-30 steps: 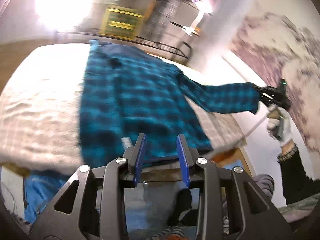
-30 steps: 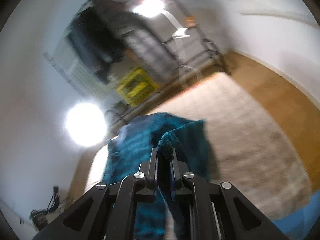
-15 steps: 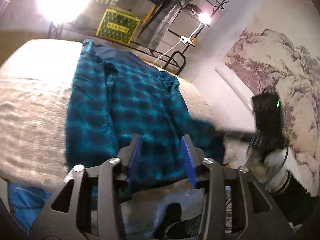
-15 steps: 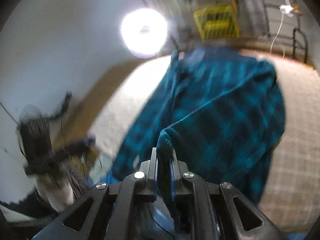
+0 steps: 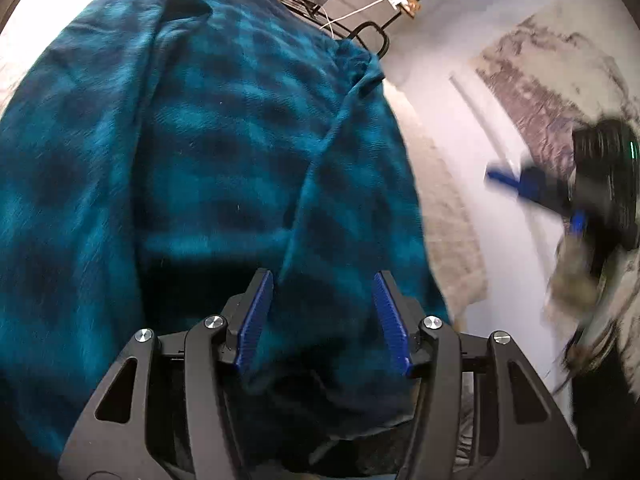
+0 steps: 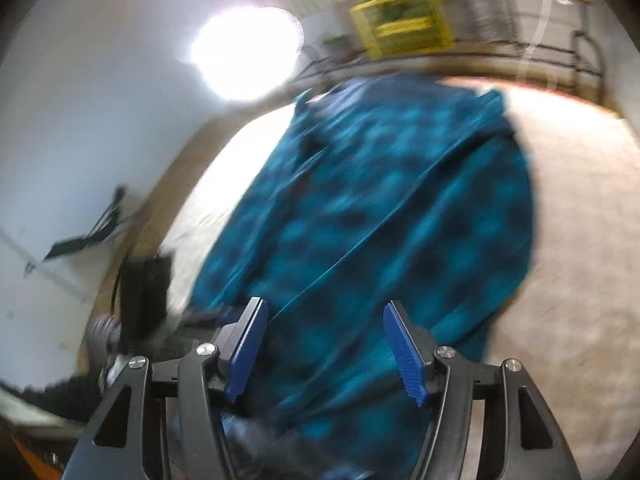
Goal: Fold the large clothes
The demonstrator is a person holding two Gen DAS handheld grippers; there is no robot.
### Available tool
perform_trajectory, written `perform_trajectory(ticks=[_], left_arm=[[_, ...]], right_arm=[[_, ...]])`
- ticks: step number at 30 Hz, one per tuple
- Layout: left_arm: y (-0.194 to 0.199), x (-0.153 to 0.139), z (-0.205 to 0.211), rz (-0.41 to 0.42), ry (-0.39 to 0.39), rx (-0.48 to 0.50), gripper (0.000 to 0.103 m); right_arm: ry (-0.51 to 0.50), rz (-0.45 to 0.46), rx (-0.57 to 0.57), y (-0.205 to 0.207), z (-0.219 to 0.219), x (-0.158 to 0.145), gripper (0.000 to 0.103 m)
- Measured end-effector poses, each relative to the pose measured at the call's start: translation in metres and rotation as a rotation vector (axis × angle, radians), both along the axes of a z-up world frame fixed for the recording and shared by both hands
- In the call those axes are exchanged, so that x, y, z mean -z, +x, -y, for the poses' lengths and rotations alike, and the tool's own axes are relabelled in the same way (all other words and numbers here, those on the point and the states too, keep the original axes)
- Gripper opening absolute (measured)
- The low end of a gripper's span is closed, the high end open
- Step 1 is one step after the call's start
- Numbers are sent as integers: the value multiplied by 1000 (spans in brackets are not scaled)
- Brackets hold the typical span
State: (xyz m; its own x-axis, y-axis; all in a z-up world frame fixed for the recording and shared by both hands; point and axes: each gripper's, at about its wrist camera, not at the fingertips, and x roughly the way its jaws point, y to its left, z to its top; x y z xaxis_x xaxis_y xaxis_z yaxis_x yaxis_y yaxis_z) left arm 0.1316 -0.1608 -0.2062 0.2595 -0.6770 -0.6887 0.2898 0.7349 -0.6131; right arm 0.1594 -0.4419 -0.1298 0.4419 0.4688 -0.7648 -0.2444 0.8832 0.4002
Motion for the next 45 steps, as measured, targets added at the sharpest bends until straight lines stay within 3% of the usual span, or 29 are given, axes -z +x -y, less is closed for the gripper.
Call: perform_trajectory(ticks=[1, 6, 10, 11, 12, 13, 14, 16, 18, 19, 20, 22, 23, 26, 30, 35, 38, 40, 45], left_arm=[[4, 2, 1, 3, 5, 0, 54], [18, 18, 6, -8, 20, 5, 54], [18, 18, 12, 21, 23, 35, 53], [18, 17, 12, 19, 18, 41, 47], [19, 18, 11, 7, 1, 47, 25], [19, 19, 11, -9, -16, 53, 14], [19, 20, 10, -26, -35, 59, 8], [19, 19, 10, -27, -56, 59, 8], [16, 16, 11, -30, -73, 70, 5], [15, 15, 12, -36, -91, 74, 5], [13, 13, 13, -40, -110, 81, 4], [9, 8, 17, -39, -130, 98, 3], [5, 4, 20, -35, -151, 115, 3], [-3, -10, 27, -18, -188, 151, 3], [-13, -25, 30, 14, -222, 182, 3], [-22, -22, 31, 3, -228, 191, 3], [-20, -15, 26, -34, -232, 164, 3], [-18, -10, 25, -70, -255, 147, 3], [-23, -15, 25, -76, -266, 169, 3]], right_arm=[[0, 0, 0, 0, 0, 0, 64], [-47, 16, 148, 90, 47, -3, 66], [7, -38, 241, 167, 74, 16, 67], [31, -52, 263, 183, 79, 23, 67], [44, -63, 283, 199, 82, 30, 67], [43, -74, 305, 214, 85, 36, 67], [33, -86, 329, 227, 88, 43, 67], [4, -113, 357, 248, 90, 57, 66], [-43, -142, 369, 263, 89, 71, 58], [-70, -163, 367, 270, 89, 80, 37], [-85, -180, 363, 275, 88, 85, 20], [-86, -192, 354, 279, 87, 91, 7], [-93, -182, 344, 278, 84, 89, 6], [-162, -112, 346, 274, 82, 66, 4], [-163, -53, 365, 267, 84, 34, 4], [-319, 30, 286, 275, 45, -1, 4], [-456, 21, 181, 286, 17, 6, 4], [-518, -19, 181, 294, 17, 22, 4], [-407, -106, 289, 300, 58, 41, 5]])
